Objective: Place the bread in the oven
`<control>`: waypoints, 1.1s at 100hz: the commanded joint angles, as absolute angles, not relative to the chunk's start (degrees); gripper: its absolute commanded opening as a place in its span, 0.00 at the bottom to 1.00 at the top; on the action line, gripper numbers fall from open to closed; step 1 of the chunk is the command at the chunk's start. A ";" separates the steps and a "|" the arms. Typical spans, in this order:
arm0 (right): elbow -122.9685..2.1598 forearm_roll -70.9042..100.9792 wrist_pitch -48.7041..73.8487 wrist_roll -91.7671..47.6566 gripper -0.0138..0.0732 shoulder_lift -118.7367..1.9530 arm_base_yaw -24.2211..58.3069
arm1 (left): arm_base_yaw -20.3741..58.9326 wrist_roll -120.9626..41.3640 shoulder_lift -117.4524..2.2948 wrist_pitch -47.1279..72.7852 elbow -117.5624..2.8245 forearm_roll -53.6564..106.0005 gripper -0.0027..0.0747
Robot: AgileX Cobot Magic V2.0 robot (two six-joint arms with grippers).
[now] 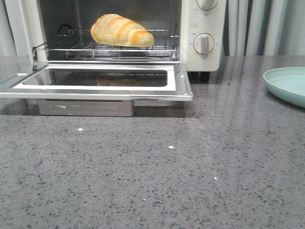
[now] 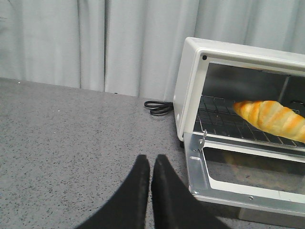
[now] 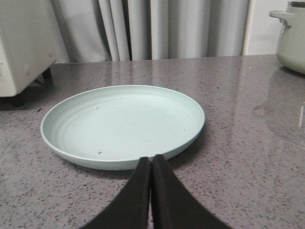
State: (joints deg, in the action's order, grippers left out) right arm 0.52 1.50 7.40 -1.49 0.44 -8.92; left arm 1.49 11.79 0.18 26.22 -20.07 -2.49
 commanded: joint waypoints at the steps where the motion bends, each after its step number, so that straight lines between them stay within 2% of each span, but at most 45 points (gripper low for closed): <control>1: 2.04 0.95 2.67 -2.44 0.11 1.57 -7.71 | 1.26 11.83 1.47 21.94 -21.55 -2.10 0.01; 40: 2.04 0.00 6.45 -2.44 0.11 1.57 -5.54 | 1.26 11.83 1.47 21.94 -21.55 -2.10 0.01; 62: 2.04 0.00 18.63 -2.44 0.11 1.57 -1.25 | 1.26 11.83 1.47 21.94 -21.55 -2.10 0.01; 110: 2.04 0.59 18.22 -1.30 0.11 1.57 -4.49 | 1.26 11.83 1.47 21.94 -21.55 -2.10 0.01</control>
State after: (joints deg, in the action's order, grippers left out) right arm 0.52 0.79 19.46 -1.55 0.44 -3.94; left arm 1.49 11.79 0.18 26.22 -20.07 -2.49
